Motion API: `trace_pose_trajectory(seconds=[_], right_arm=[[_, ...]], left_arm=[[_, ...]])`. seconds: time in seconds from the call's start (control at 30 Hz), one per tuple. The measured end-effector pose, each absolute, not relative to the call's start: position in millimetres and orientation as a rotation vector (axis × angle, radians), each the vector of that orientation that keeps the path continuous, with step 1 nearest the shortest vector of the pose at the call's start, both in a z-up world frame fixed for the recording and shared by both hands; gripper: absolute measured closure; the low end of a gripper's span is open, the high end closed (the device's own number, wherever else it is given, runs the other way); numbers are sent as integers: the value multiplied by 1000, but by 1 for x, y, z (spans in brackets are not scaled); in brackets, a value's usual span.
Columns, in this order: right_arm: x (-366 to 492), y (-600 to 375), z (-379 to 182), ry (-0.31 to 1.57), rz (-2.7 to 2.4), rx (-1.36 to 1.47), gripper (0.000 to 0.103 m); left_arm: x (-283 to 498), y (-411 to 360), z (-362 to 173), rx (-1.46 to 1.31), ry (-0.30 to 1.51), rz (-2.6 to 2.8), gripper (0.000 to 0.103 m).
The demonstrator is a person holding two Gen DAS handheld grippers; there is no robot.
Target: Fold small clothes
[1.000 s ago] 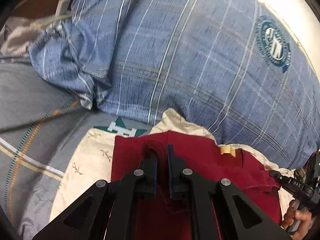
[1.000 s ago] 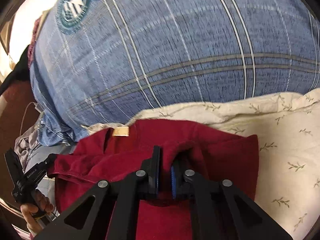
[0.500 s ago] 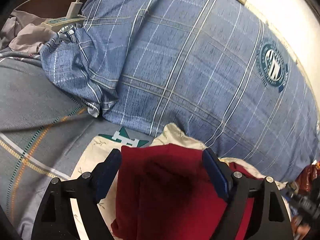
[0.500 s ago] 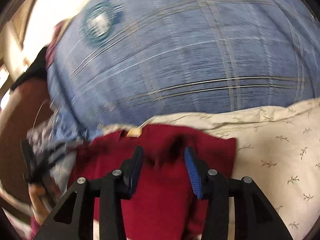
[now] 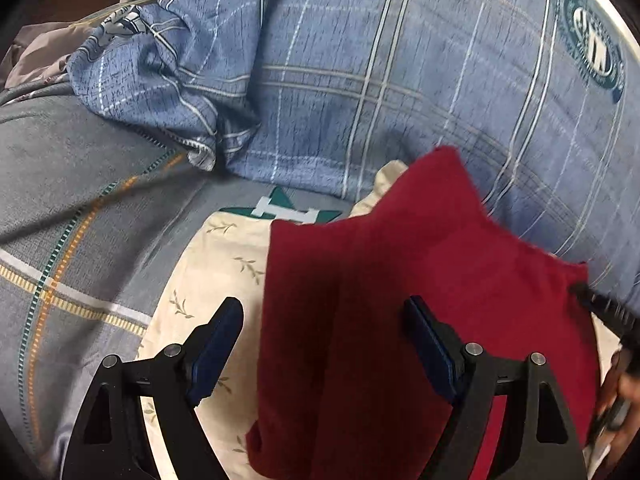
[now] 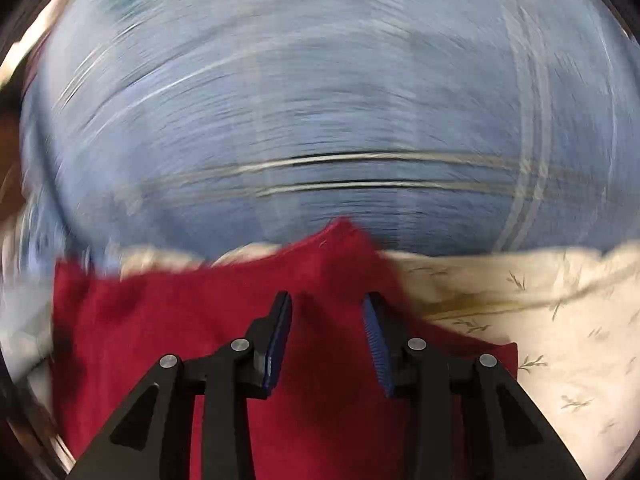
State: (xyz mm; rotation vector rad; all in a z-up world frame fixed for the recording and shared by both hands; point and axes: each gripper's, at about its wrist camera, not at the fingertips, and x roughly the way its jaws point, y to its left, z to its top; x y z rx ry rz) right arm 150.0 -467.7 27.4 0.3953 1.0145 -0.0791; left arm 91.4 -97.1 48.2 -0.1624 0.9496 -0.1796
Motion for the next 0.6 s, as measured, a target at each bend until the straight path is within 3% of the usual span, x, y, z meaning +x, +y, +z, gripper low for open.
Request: trace_pose_trajectory(seconds=[0.07,0.13,0.2,0.27,0.6], right_arm=[[150,-491,15,1029,-78,537,71],[138,-502,17,1010,-56,607,68],[123,-503,29,996,-44,585,65],[101,-502,44,985,-28,541,53],[-8,-483,63,1019,129,413,52]], left_arm=[[95,-97,46,-169,959,-168,21],[97,-94,45,-190,968,-156,22],[95,-90,46,-199,964,-154,22],[88,-86,53,-205,942,-162,22],[14,-69,73,-188,911,-349,21]])
